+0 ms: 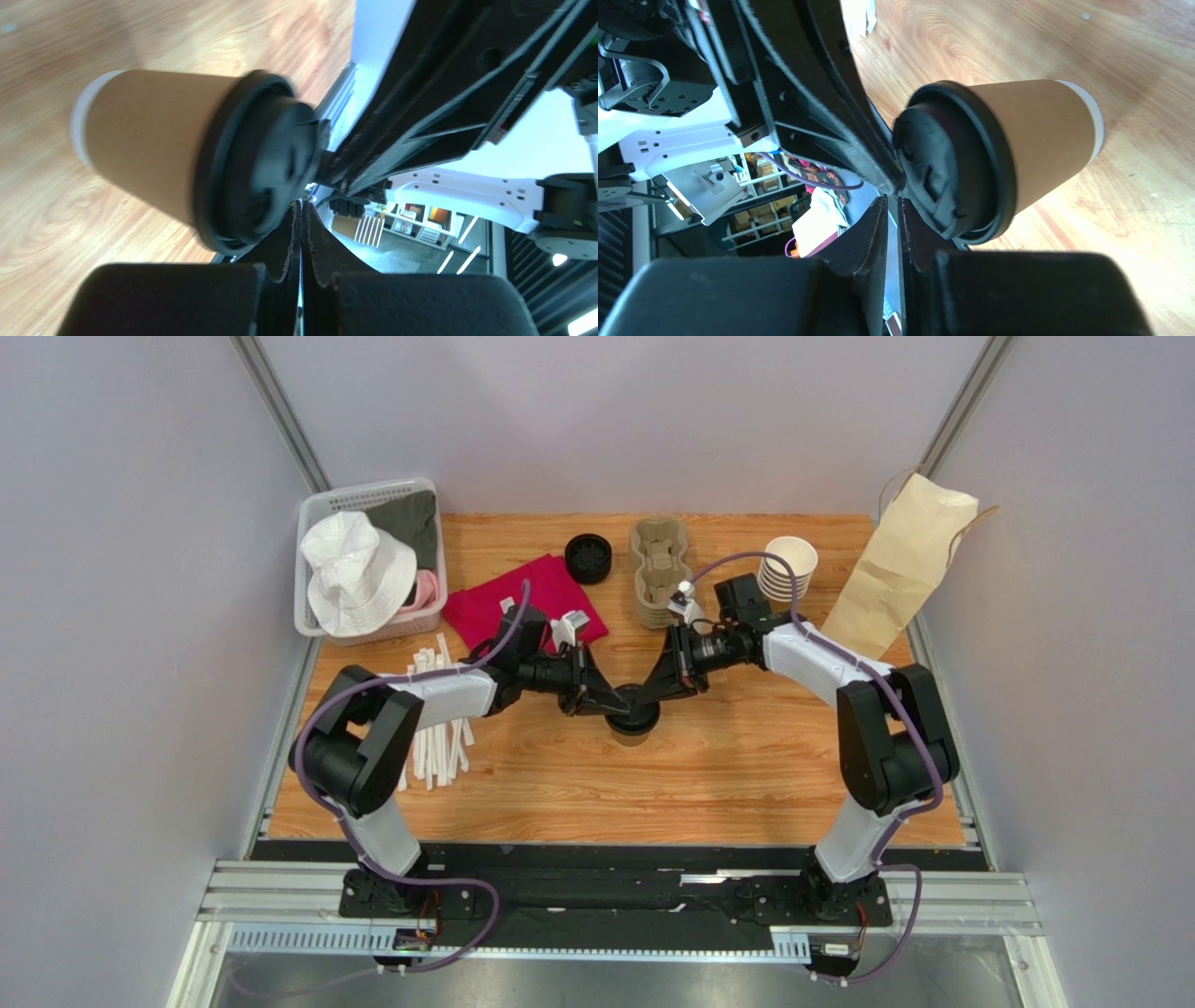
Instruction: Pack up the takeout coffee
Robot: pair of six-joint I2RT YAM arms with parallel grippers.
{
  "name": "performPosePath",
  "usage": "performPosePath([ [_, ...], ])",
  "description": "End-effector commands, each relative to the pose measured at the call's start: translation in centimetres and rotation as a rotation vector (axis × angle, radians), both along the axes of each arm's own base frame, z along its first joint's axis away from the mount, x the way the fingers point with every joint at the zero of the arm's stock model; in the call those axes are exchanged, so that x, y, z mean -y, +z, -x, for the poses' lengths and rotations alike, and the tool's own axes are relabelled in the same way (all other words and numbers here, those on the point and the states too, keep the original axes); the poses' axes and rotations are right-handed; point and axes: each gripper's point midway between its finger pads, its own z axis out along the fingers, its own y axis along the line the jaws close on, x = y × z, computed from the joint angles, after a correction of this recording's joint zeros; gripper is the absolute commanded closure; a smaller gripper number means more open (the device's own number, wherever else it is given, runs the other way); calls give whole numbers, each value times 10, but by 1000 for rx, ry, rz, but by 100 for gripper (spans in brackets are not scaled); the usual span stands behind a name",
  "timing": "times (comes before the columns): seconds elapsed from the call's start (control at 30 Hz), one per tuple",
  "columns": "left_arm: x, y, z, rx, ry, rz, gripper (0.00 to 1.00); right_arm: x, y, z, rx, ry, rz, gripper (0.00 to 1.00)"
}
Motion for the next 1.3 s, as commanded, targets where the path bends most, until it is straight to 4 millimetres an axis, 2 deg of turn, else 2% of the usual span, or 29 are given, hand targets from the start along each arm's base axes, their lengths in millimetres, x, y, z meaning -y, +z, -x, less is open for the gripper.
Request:
performPosePath([
  [0.0, -7, -23, -1, -30, 18, -31, 100, 0, -13, -1, -10, 27, 6, 88],
  [0.23, -20, -54, -7, -108, 38, -91, 100, 5, -45, -2, -47, 27, 70, 90],
  [0.47, -23, -70, -4, -144, 33, -105, 100, 12, -75, 0, -95, 33, 106, 92],
  [0.93, -29, -95, -4, -206, 43, -139, 100, 21, -103, 2, -107, 43, 129, 94],
  [1.0, -28, -92, -6, -195, 37, -131, 100, 21, -101, 2, -102, 45, 127, 94],
  [1.07, -24, -81, -8, -169, 25, -99, 100, 20, -91, 1, -81, 54, 114, 92],
  [1.13, -19, -62, -12, -132, 11, -64, 100, 14, -74, -3, -42, 67, 88, 89],
  [1.27, -4, -16, -20, -23, -17, 15, 100, -1, -22, -6, 77, 111, 22, 82],
])
